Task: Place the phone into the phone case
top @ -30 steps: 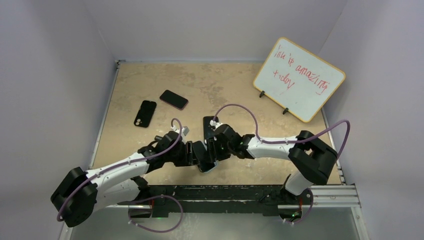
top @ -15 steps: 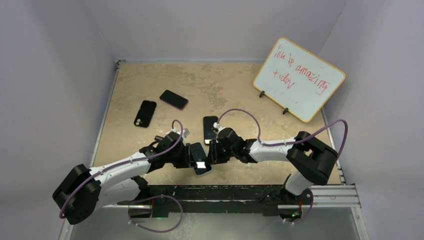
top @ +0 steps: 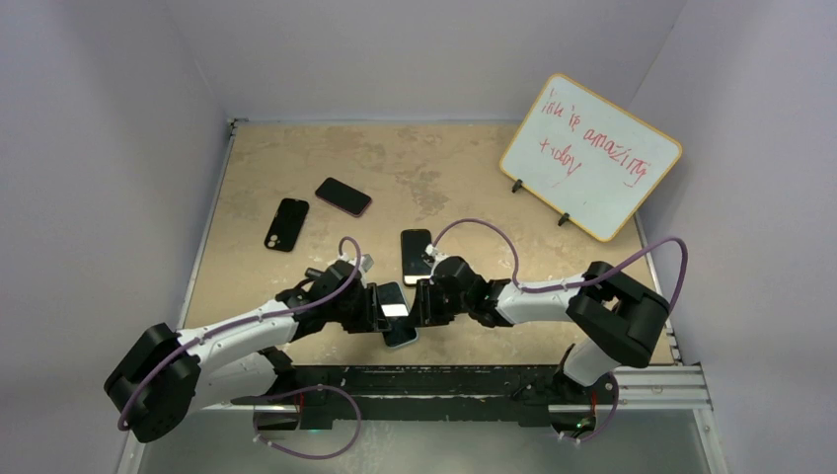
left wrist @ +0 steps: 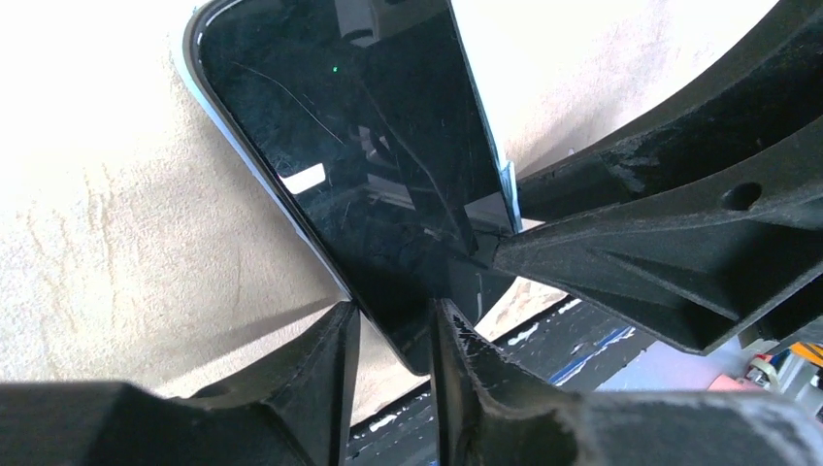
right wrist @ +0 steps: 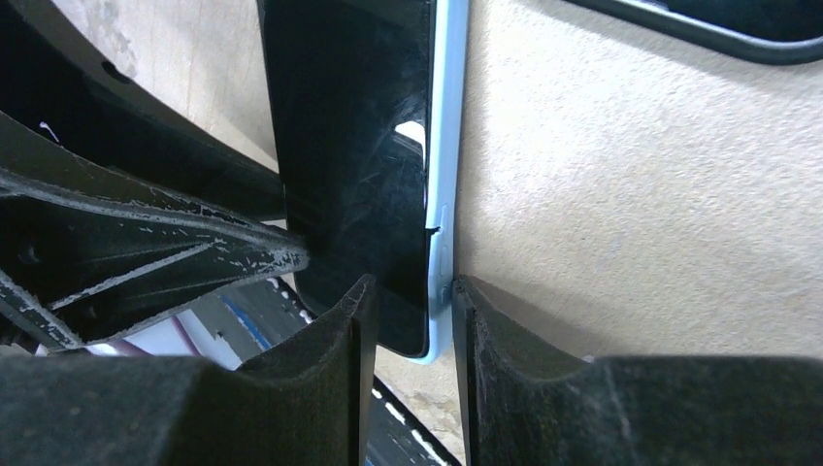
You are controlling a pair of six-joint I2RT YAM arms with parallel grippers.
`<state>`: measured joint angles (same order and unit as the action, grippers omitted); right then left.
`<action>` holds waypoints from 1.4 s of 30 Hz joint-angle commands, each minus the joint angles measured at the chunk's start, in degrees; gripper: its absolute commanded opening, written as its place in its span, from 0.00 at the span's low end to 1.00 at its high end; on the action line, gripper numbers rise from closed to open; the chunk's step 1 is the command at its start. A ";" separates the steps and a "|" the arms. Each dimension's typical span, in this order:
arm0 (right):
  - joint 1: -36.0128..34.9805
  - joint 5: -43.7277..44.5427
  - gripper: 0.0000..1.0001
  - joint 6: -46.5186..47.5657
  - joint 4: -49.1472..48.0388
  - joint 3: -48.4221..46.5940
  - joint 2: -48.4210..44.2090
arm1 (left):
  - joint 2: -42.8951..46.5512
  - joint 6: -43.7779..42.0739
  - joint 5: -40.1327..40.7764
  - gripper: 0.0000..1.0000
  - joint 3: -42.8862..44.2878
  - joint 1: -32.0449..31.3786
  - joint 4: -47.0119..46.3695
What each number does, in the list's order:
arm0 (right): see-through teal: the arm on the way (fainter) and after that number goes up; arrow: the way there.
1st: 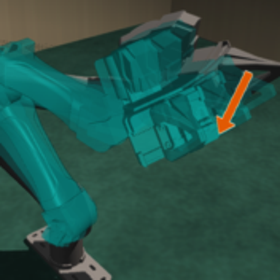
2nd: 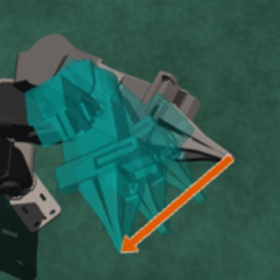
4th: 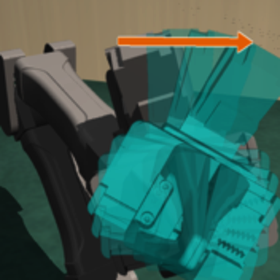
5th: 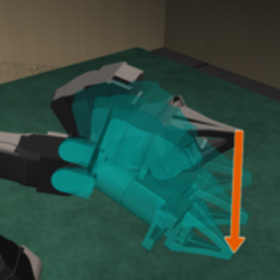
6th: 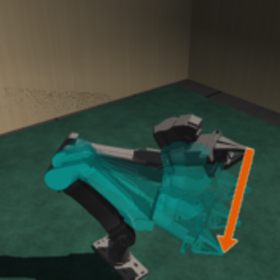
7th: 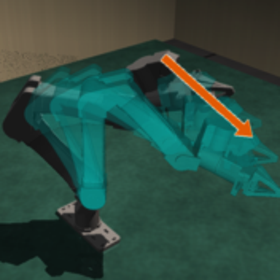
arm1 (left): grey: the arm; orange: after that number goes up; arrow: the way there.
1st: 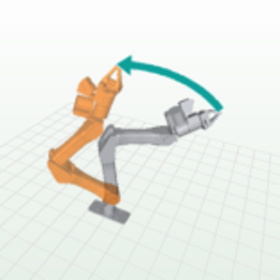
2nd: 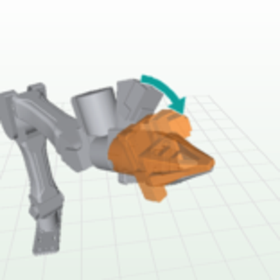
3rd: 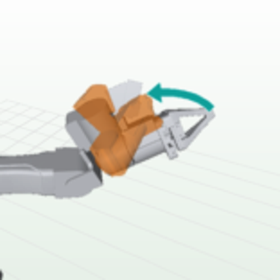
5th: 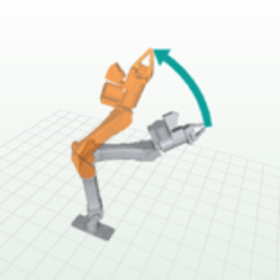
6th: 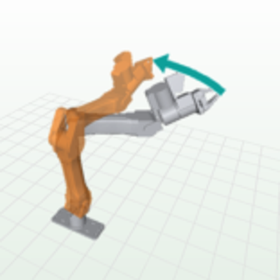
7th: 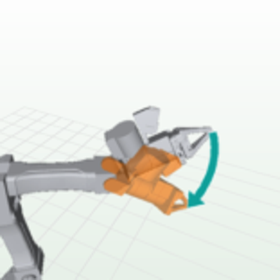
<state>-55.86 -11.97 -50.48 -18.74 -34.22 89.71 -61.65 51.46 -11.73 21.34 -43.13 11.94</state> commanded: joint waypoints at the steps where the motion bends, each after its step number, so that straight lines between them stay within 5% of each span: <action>1: -0.92 -3.26 0.35 -1.87 -5.68 0.97 -1.23 | 2.82 0.14 1.67 0.38 3.44 -0.09 1.64; 7: -0.92 -1.64 0.35 -1.79 -4.73 2.95 -3.65 | 4.24 -3.51 7.86 0.56 9.38 2.79 11.39; 12: -0.85 0.49 0.38 -1.16 -4.38 1.94 -4.09 | 5.03 -6.43 11.59 0.58 12.11 4.98 16.16; 22: -0.18 5.70 0.43 -1.74 -6.40 -0.21 -1.11 | 4.97 -9.24 1.05 0.50 6.03 14.92 8.66; 27: 1.01 4.63 0.44 -2.47 -9.85 0.95 0.59 | 2.96 -9.77 1.07 0.40 5.34 15.54 7.60; 42: 1.01 -1.82 0.44 -3.68 -14.13 -1.22 7.23 | 1.16 -7.47 1.72 0.34 2.79 15.54 5.59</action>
<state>-54.72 -11.35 -53.04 -30.79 -35.05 95.72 -61.01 43.46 -8.80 24.86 -28.03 20.45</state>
